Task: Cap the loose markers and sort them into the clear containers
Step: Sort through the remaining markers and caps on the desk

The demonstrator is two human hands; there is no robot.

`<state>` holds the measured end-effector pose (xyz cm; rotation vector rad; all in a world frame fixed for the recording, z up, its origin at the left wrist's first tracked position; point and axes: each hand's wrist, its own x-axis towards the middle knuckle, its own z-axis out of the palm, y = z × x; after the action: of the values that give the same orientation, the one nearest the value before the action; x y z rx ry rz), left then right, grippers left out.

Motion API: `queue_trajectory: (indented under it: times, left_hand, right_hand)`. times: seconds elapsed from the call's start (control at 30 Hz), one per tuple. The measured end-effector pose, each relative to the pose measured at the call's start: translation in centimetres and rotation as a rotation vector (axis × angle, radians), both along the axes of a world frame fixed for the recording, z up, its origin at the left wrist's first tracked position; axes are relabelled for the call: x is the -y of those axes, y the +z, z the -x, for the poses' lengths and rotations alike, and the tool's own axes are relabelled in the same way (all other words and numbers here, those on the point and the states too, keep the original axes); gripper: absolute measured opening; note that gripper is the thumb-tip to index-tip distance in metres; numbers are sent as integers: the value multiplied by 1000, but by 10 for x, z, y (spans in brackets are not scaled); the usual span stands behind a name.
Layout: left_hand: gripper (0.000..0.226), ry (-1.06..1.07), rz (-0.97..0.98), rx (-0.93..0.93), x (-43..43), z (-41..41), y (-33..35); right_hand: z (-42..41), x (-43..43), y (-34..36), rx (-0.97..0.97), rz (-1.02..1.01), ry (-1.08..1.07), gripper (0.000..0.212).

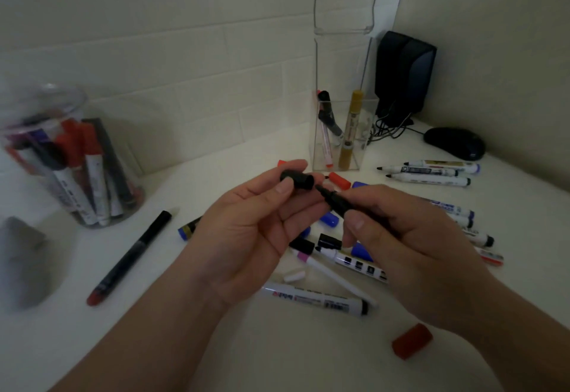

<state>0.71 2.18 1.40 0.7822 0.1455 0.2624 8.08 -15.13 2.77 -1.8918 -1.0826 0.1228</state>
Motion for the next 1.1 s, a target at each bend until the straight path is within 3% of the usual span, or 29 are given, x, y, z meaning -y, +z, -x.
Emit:
queue_trajectory:
  times: [0.2, 0.27, 0.3, 0.43, 0.53, 0.7, 0.93, 1.1]
  left_hand:
    - [36, 55, -81, 8, 2, 1, 0]
    - [34, 144, -204, -13, 3, 3, 0]
    - [34, 197, -351, -42, 2, 4, 0]
    - [45, 364, -1380, -67, -8, 9, -7]
    - [46, 378, -1621, -1, -12, 9, -7]
    - [49, 361, -1651, 27, -16, 10, -4]
    - [19, 304, -1635, 28, -20, 13, 2]
    - [18, 169, -1426, 39, -20, 13, -3]
  right_hand:
    - [-2, 1, -2, 42, -22, -6, 21]
    - [-3, 3, -2, 58, -58, -33, 22]
    - [-5, 4, -2, 57, -70, -48, 19]
    - [-7, 5, 1, 43, -52, -53, 22]
    - [-7, 5, 3, 82, -29, -30, 26]
    - [-8, 8, 0, 187, 20, -23, 28]
    - [-8, 13, 5, 228, 107, -49, 35]
    - [-12, 18, 7, 256, 191, -31, 36]
